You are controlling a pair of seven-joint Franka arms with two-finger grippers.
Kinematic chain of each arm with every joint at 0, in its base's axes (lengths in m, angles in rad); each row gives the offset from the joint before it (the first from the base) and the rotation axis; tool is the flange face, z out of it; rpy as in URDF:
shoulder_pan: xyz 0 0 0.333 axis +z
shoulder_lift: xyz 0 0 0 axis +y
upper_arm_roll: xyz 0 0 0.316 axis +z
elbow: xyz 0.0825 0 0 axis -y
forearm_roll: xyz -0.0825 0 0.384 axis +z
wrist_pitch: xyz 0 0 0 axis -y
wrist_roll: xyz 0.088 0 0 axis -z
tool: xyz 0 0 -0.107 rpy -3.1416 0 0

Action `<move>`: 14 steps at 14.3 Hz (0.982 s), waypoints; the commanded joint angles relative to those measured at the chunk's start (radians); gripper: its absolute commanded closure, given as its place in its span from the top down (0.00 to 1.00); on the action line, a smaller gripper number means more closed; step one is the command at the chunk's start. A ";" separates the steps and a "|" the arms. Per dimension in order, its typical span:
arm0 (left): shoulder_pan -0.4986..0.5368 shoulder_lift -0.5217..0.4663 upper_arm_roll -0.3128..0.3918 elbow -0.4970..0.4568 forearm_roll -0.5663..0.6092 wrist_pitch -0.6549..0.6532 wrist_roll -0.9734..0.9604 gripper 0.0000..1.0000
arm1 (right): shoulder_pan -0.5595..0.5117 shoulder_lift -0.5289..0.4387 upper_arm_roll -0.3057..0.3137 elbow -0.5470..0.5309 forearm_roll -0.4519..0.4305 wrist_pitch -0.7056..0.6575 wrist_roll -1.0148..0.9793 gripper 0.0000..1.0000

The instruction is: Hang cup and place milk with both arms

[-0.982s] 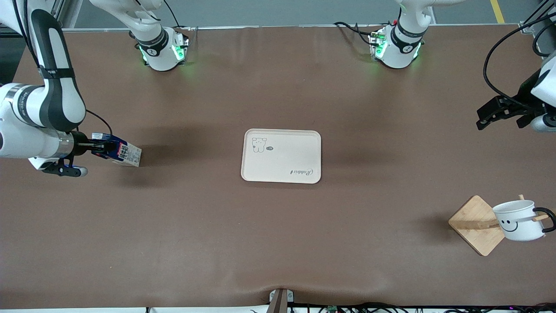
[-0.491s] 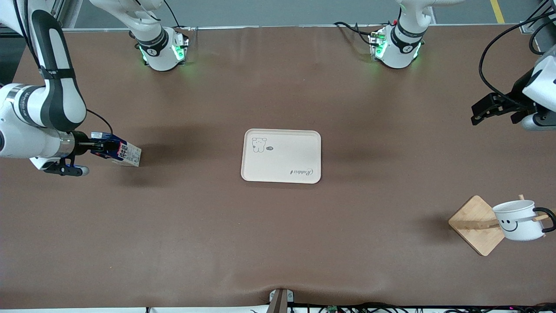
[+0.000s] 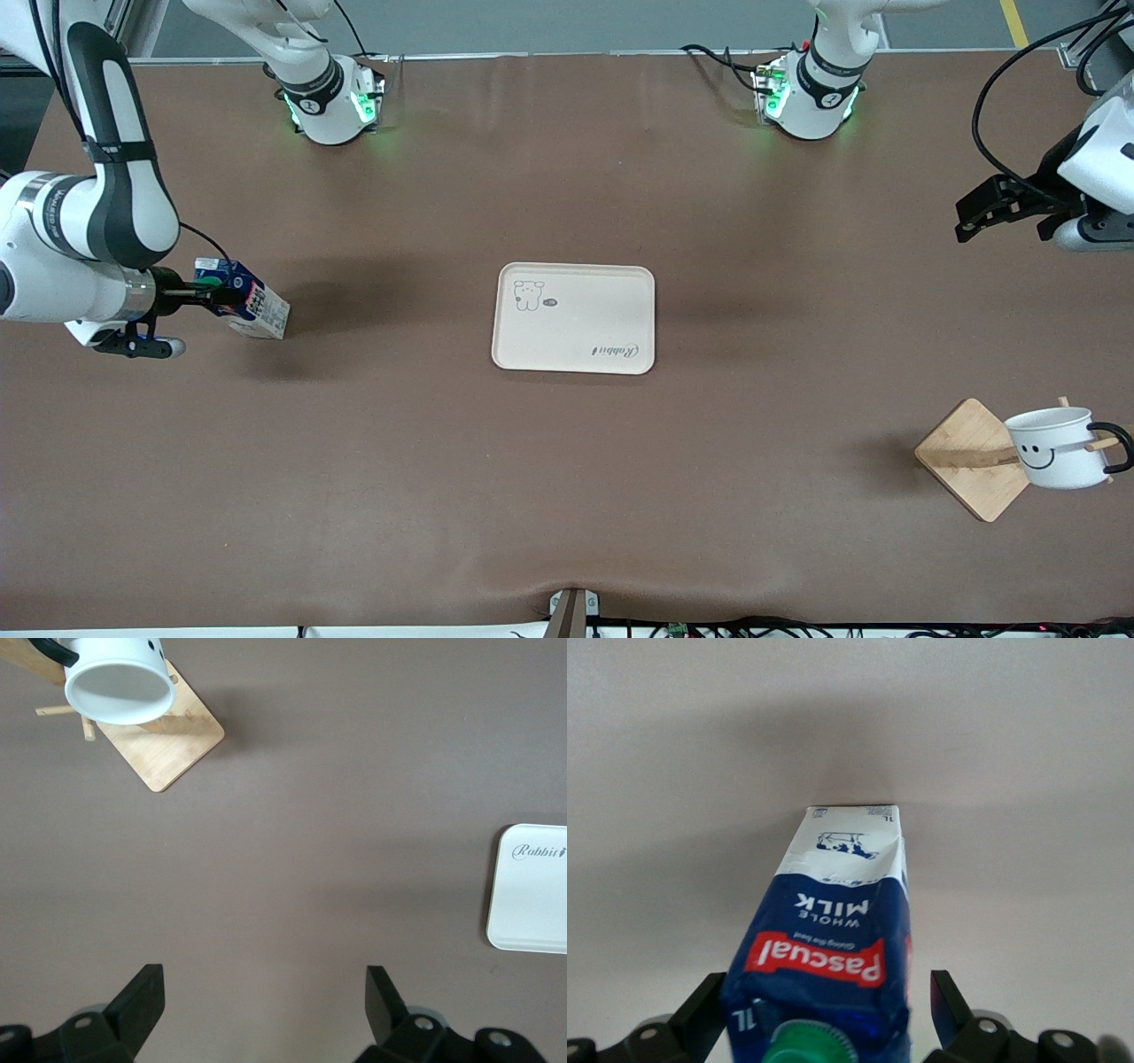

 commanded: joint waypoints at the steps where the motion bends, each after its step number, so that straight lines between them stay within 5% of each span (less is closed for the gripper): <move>1: 0.006 -0.057 -0.003 -0.053 0.003 -0.006 0.010 1.00 | -0.022 -0.011 0.021 -0.009 -0.017 0.005 -0.010 1.00; 8: 0.006 -0.059 -0.003 -0.054 0.003 -0.006 0.010 1.00 | -0.022 -0.011 0.021 -0.006 -0.017 0.003 -0.010 1.00; 14: 0.009 -0.053 0.001 -0.050 0.003 0.002 0.012 1.00 | 0.001 -0.001 0.027 0.165 0.008 -0.043 -0.004 1.00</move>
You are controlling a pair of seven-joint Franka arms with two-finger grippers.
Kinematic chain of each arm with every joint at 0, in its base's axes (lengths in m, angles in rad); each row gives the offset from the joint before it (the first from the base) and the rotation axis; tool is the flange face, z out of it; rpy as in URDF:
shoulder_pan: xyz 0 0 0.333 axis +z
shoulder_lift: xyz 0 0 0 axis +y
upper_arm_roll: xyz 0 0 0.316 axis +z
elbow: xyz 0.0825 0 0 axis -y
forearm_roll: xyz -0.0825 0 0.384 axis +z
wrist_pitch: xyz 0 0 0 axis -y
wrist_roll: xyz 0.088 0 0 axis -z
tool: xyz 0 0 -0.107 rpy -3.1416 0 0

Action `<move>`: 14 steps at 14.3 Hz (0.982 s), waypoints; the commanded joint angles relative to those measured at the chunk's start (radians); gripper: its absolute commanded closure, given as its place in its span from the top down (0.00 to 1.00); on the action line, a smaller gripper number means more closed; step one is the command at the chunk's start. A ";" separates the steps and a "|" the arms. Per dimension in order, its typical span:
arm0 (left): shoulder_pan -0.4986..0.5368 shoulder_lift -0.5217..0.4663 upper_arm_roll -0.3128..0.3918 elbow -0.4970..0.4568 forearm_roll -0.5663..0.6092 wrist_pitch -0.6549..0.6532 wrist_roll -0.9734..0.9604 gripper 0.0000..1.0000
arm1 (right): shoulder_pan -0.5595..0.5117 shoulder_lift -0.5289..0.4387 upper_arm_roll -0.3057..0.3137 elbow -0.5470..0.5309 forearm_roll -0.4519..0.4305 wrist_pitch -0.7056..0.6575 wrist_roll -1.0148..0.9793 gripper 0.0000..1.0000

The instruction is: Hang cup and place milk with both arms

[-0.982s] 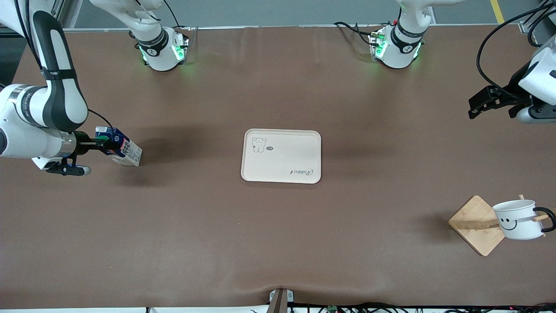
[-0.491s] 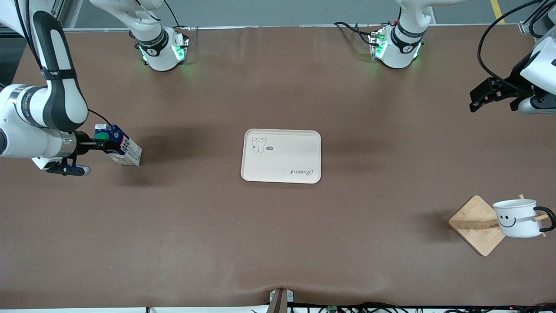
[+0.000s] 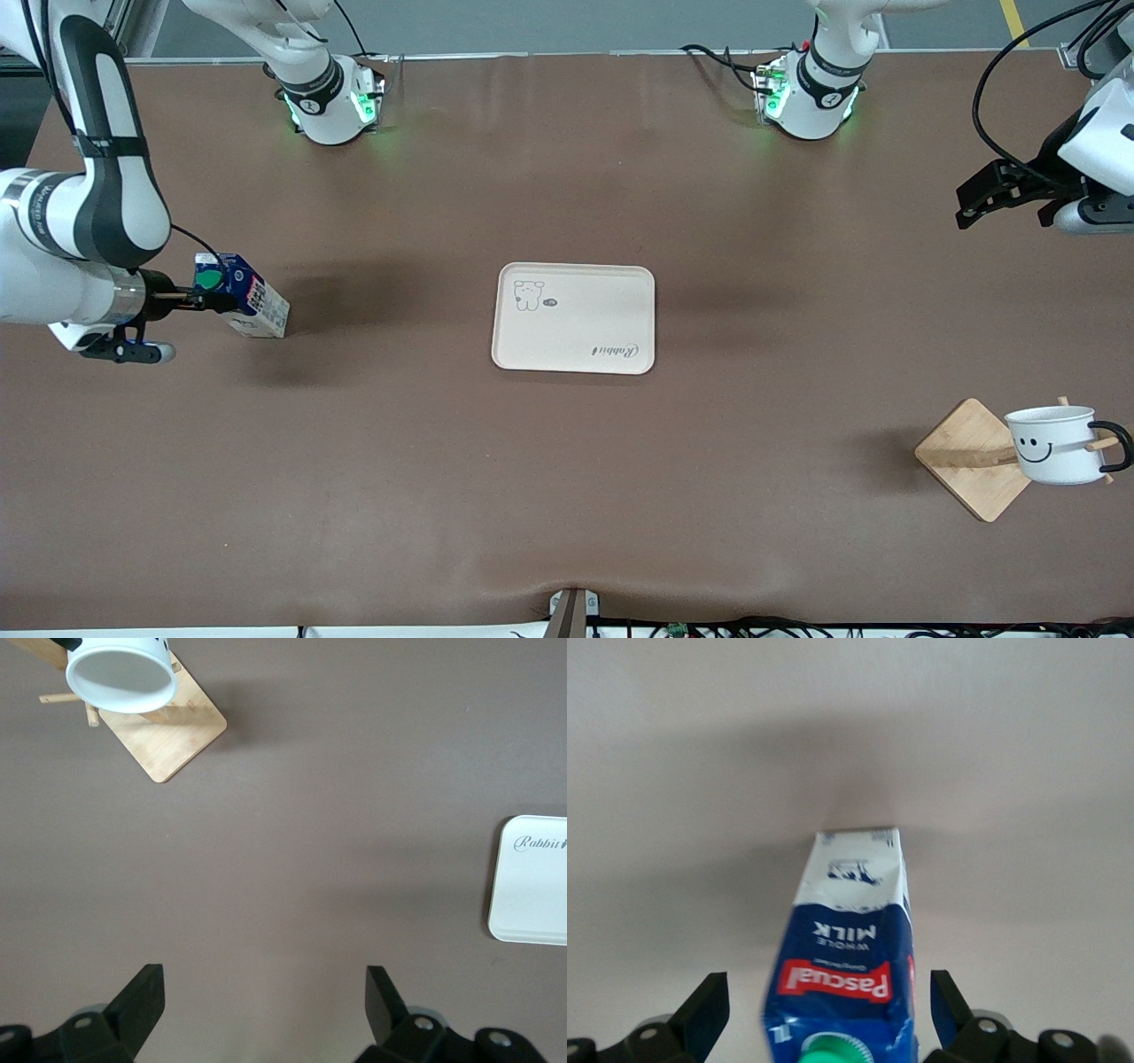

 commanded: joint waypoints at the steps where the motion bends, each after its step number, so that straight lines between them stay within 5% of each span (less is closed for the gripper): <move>1: 0.007 -0.019 0.000 -0.015 0.003 0.003 0.012 1.00 | 0.001 0.012 0.015 0.144 0.044 -0.028 -0.004 1.00; 4: 0.007 -0.019 0.000 -0.012 0.003 0.003 0.012 1.00 | 0.024 0.067 0.015 0.420 0.070 -0.131 -0.008 1.00; 7: 0.006 -0.018 0.000 -0.007 0.003 0.003 0.012 1.00 | 0.086 0.060 0.010 0.591 -0.008 -0.271 0.009 1.00; 10: 0.006 -0.018 0.000 -0.005 0.003 0.003 0.012 1.00 | 0.085 -0.047 0.013 0.573 -0.013 -0.461 0.009 1.00; 14: 0.006 -0.015 0.000 -0.004 0.003 -0.002 0.009 1.00 | 0.053 -0.227 0.013 0.412 -0.003 -0.494 -0.013 1.00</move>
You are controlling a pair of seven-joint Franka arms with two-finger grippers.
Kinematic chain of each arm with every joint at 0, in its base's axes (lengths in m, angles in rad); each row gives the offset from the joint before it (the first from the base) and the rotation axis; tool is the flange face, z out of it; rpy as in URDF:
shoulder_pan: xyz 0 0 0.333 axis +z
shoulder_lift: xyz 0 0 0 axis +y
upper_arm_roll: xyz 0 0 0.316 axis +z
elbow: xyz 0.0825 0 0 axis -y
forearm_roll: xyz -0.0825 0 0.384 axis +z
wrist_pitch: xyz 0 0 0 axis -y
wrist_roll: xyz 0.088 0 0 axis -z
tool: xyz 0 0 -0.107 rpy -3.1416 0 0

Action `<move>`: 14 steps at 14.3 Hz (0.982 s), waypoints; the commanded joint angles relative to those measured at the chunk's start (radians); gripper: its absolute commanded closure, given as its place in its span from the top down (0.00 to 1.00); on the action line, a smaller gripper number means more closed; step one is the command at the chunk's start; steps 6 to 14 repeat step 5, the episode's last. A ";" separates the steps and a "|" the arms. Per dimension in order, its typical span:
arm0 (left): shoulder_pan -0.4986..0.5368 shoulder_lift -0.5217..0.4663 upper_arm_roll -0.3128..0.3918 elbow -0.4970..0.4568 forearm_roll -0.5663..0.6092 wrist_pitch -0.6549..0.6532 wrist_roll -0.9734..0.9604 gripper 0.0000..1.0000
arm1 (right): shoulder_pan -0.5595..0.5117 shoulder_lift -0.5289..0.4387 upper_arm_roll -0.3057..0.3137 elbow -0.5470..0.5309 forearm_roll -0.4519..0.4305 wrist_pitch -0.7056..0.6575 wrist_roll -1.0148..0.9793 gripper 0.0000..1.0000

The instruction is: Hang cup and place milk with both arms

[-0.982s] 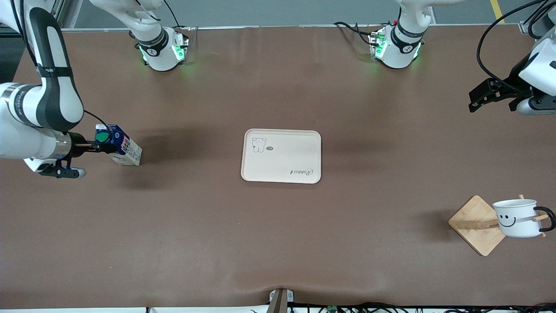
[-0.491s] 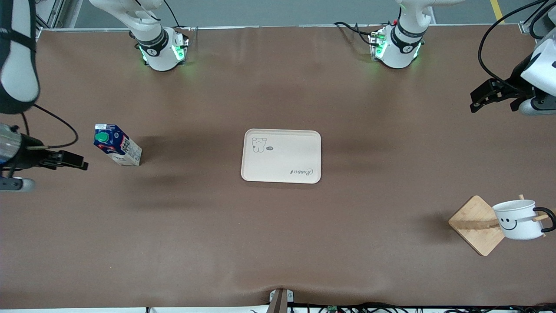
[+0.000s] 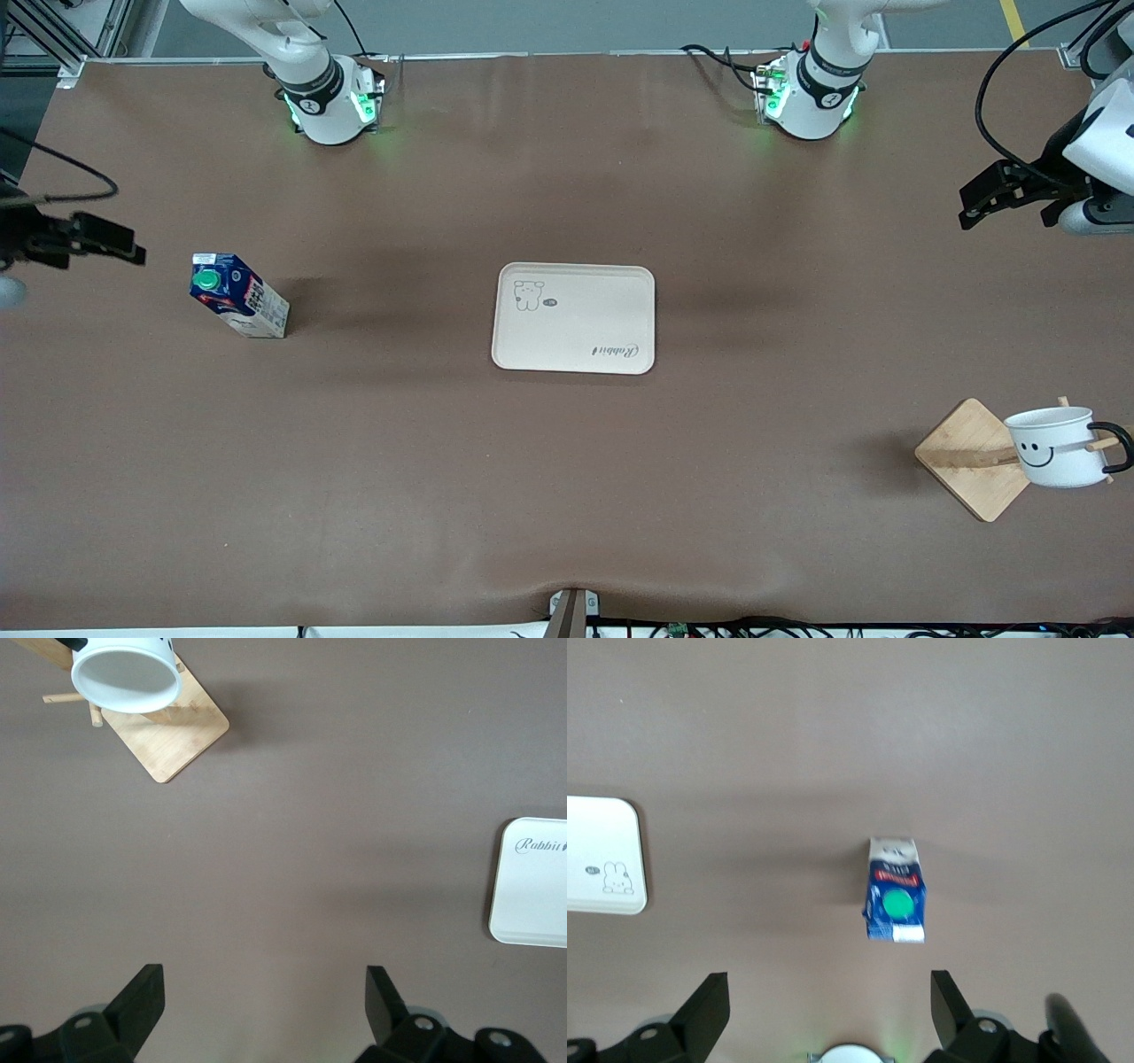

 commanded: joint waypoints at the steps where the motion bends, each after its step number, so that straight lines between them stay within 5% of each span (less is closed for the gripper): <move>1: 0.003 -0.008 -0.003 0.000 0.005 -0.005 0.007 1.00 | -0.003 -0.176 0.012 -0.171 -0.008 0.025 -0.014 1.00; 14: 0.003 0.024 -0.003 0.057 0.011 -0.028 0.007 1.00 | 0.005 -0.203 0.011 -0.207 -0.021 0.046 -0.018 1.00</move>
